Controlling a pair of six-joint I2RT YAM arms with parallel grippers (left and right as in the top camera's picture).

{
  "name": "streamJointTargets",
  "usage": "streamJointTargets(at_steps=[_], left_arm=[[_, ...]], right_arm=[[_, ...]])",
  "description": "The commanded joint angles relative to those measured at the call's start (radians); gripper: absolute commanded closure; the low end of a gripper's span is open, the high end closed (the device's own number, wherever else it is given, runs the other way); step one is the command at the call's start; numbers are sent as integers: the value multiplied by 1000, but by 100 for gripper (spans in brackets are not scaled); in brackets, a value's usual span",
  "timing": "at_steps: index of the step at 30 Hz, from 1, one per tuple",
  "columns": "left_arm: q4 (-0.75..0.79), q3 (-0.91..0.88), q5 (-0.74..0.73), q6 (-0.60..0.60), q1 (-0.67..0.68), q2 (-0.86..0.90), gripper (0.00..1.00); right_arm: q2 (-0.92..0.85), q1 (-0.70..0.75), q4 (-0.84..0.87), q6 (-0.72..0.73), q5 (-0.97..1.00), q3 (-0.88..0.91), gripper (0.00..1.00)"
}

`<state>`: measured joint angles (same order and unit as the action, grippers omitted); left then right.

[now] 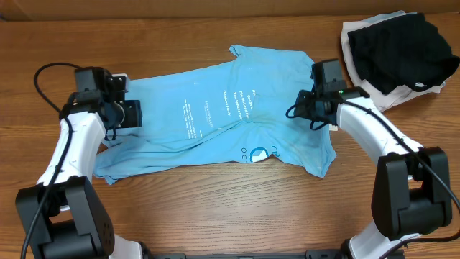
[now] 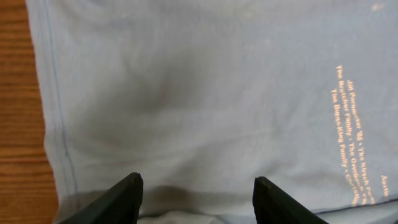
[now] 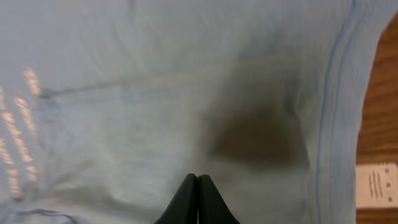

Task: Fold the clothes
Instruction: 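Pinch the shirt with both grippers and drag the fabric toward the top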

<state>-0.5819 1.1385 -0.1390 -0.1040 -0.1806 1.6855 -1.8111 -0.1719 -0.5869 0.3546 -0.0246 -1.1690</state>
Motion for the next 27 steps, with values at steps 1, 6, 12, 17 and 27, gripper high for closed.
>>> streamJointTargets(at_steps=[1,6,12,17,27], left_arm=[[24,24,-19,18,29,5,41],[35,51,-23,62,49,5,37],[31,106,-64,68,60,5,37],[37,109,-62,66,64,5,37],[35,109,-39,66,63,5,33]], right_arm=[[-14,-3,31,-15,45,63,96],[-49,-3,39,-15,50,112,96],[-54,-2,-18,51,49,152,94],[-54,-2,-82,143,49,229,90],[-54,26,-333,280,-96,299,96]])
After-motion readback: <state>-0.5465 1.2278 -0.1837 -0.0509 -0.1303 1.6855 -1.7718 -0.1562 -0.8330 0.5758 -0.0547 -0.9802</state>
